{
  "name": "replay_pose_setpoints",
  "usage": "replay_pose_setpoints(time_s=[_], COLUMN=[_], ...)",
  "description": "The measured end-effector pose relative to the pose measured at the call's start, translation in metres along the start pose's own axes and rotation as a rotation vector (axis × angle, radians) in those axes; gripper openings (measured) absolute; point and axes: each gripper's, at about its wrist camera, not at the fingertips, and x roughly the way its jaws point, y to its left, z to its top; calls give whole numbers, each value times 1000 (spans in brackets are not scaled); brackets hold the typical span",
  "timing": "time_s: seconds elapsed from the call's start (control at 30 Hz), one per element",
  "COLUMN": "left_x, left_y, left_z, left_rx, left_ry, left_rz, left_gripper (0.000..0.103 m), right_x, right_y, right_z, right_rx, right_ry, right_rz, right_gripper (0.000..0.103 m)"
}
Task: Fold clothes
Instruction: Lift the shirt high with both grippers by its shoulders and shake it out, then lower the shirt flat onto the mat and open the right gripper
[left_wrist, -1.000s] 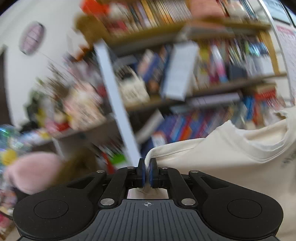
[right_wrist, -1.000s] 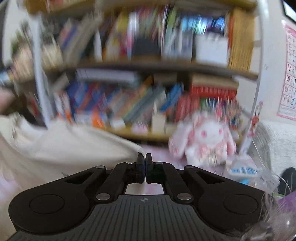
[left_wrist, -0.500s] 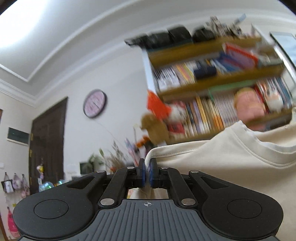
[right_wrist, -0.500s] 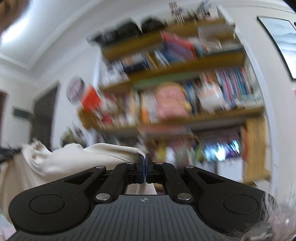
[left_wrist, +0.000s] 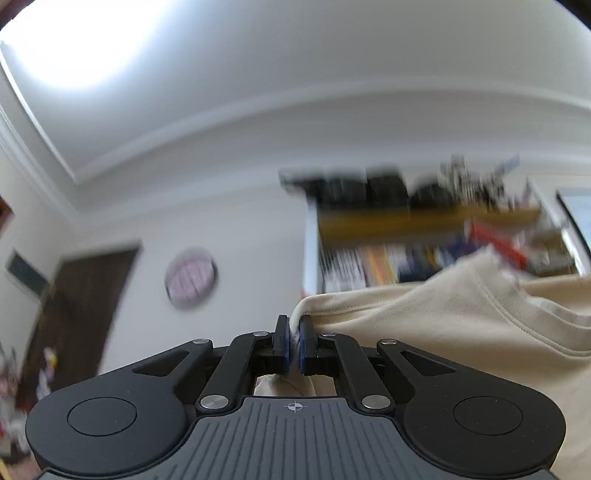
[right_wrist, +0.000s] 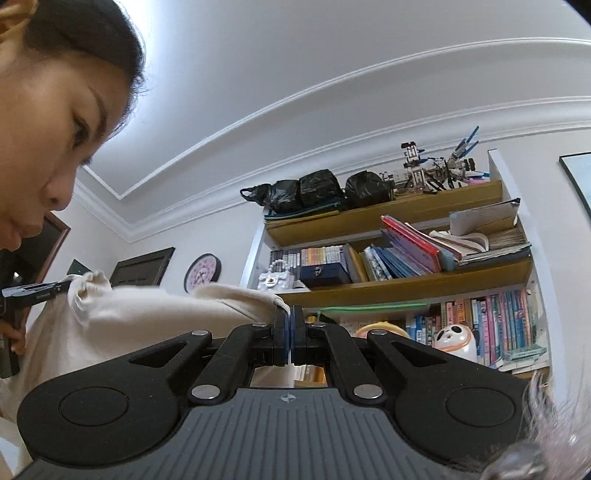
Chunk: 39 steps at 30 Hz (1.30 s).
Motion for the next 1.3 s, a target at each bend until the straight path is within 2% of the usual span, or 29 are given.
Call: replay_pose_setpoints(time_s=[0.07, 0.13, 0.2, 0.3, 0.4, 0.5, 0.57, 0.67, 0.8, 0.87, 0.9, 0.93, 0.97, 1.0, 1.03, 1.07, 1.13, 1.2, 1.3], left_x=[27, 54, 75, 92, 104, 117, 130, 151, 181, 195, 203, 206, 209, 213, 206, 199, 174, 150, 118], left_y=[7, 15, 13, 9, -2, -17, -24, -35, -38, -42, -46, -50, -53, -57, -57, -56, -48, -36, -14], left_z=[-38, -100, -177, -298, -393, -450, -462, -478, -472, -481, -491, -502, -513, -525, -526, -527, -519, -505, -485], left_rx=[27, 63, 84, 100, 144, 192, 209, 234, 199, 205, 216, 255, 296, 338, 366, 393, 391, 378, 305], left_ry=[152, 338, 547, 823, 1000, 1092, 1090, 1084, 1001, 1014, 1061, 1124, 1188, 1251, 1248, 1241, 1204, 1188, 1236], left_rz=[-18, -26, -30, -37, -72, -119, -140, -170, -172, -163, -163, -165, -167, -168, -175, -182, -221, -229, -203], left_gripper=[5, 5, 5, 5, 5, 5, 5, 5, 5, 8, 13, 26, 35, 49, 50, 51, 64, 66, 66], right_x=[15, 33, 52, 74, 86, 92, 105, 129, 155, 167, 173, 178, 183, 188, 190, 189, 177, 162, 137], right_y=[-6, -12, -20, -28, -34, -46, -51, -50, -61, -69, -74, -79, -84, -87, -86, -82, -73, -64, -42], right_z=[-20, -55, -105, -211, -329, -419, -452, -481, -482, -479, -484, -490, -503, -517, -529, -535, -532, -522, -503], right_rx=[47, 102, 162, 224, 290, 352, 328, 261, 212, 205, 216, 228, 241, 233, 192, 140, 94, 111, 109], right_ry=[86, 200, 358, 634, 896, 1071, 1132, 1180, 1123, 1068, 1071, 1079, 1137, 1221, 1296, 1333, 1316, 1315, 1337], right_rz=[-20, -49, -89, -165, -253, -376, -422, -454, -492, -536, -558, -579, -589, -596, -616, -634, -616, -569, -509], right_gripper=[1, 1, 1, 1, 1, 1, 1, 1, 1, 1, 1, 2, 3, 14, 34, 43, 47, 47, 47])
